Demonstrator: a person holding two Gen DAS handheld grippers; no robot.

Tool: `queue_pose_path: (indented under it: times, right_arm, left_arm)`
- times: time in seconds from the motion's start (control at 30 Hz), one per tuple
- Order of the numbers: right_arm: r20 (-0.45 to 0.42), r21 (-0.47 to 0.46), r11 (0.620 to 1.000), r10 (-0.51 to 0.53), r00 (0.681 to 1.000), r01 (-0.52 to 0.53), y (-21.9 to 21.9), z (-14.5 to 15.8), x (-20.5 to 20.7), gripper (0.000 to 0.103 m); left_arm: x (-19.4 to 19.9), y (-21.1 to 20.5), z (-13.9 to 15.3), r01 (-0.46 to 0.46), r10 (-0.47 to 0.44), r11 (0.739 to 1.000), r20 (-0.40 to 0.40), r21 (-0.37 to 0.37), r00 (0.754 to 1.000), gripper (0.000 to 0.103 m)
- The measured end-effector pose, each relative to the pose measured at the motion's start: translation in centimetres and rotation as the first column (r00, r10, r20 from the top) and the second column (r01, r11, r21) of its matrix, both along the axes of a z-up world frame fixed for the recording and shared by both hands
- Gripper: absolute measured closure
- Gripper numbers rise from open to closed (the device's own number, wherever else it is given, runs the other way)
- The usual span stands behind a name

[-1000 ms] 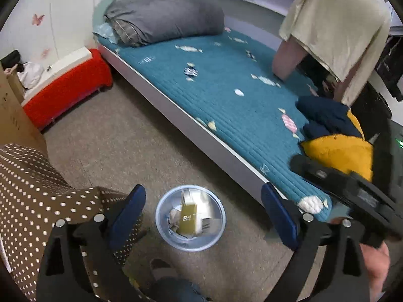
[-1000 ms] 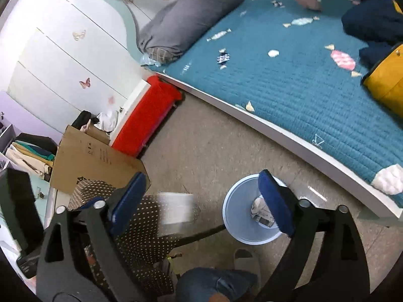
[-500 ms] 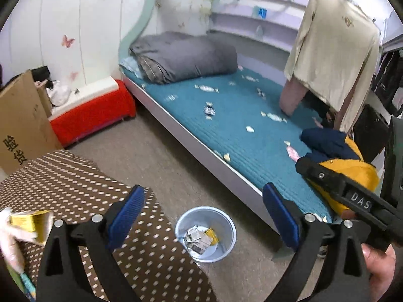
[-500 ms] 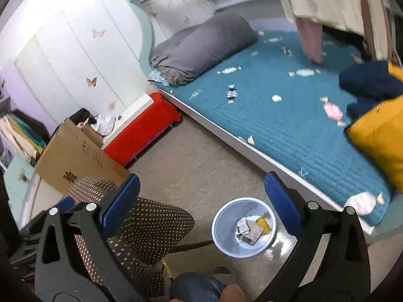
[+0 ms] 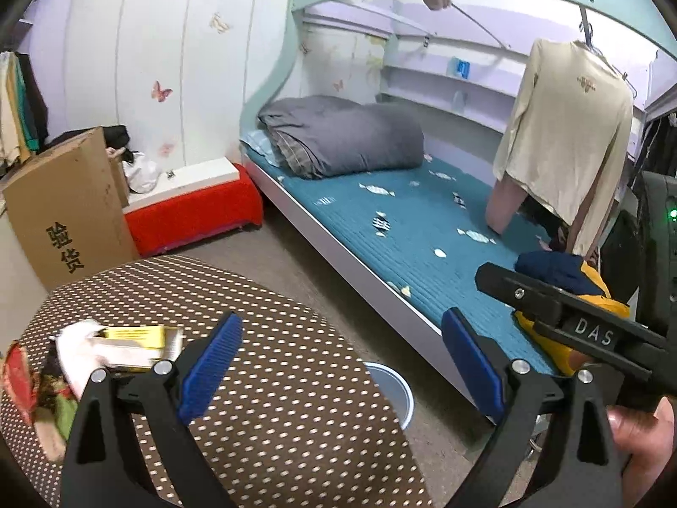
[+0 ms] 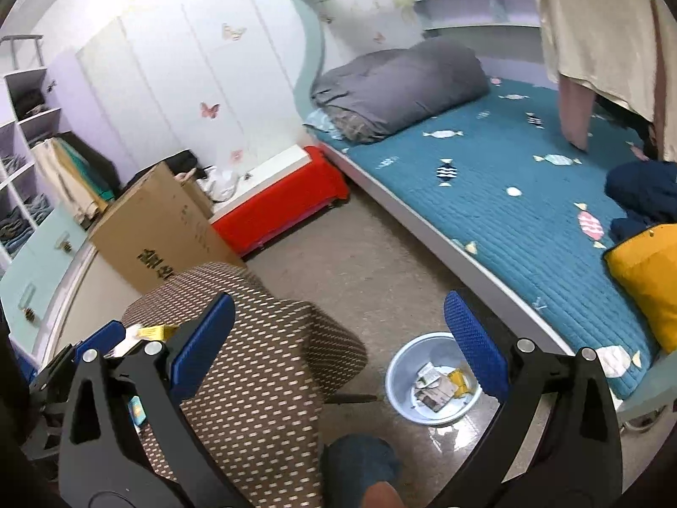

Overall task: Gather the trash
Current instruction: 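Move both tools back over the table toward the remaining trash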

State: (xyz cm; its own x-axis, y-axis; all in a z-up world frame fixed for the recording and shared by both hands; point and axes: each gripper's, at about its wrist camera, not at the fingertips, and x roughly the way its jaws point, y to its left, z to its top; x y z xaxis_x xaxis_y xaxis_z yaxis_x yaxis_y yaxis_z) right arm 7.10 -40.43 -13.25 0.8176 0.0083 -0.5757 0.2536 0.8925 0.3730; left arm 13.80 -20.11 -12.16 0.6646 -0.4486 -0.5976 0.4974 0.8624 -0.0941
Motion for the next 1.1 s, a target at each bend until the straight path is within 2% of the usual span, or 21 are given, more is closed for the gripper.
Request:
queue_pose_path:
  times: [0.2,0.67,0.97,1.1]
  right_arm:
    - [0.011,-0.015,0.997,0.072,0.997,-0.071,3.4,1.2,0.4,0.006]
    - [-0.014,-0.06,0.968,0.242,0.97,-0.242,11.3,2.0,2.3,0.006]
    - [-0.095,-0.077,0.921,0.376,0.922,-0.383,17.5,0.0,4.1,0.006]
    - [-0.161,-0.051,0.882,0.455,0.876,-0.468,20.8,-2.1,5.5,0.006]
  left_arm:
    - [-1.0,3.8,0.9,-0.069,0.069,0.998,0.041,-0.012,0.997,0.009]
    - [-1.8,12.9,0.1,-0.235,0.237,0.971,0.044,-0.048,0.971,0.009]
    - [-2.8,20.9,-3.1,-0.381,0.38,0.924,-0.026,-0.04,0.925,0.009]
    - [-3.3,24.4,-5.0,-0.433,0.43,0.901,-0.072,-0.033,0.9,0.009]
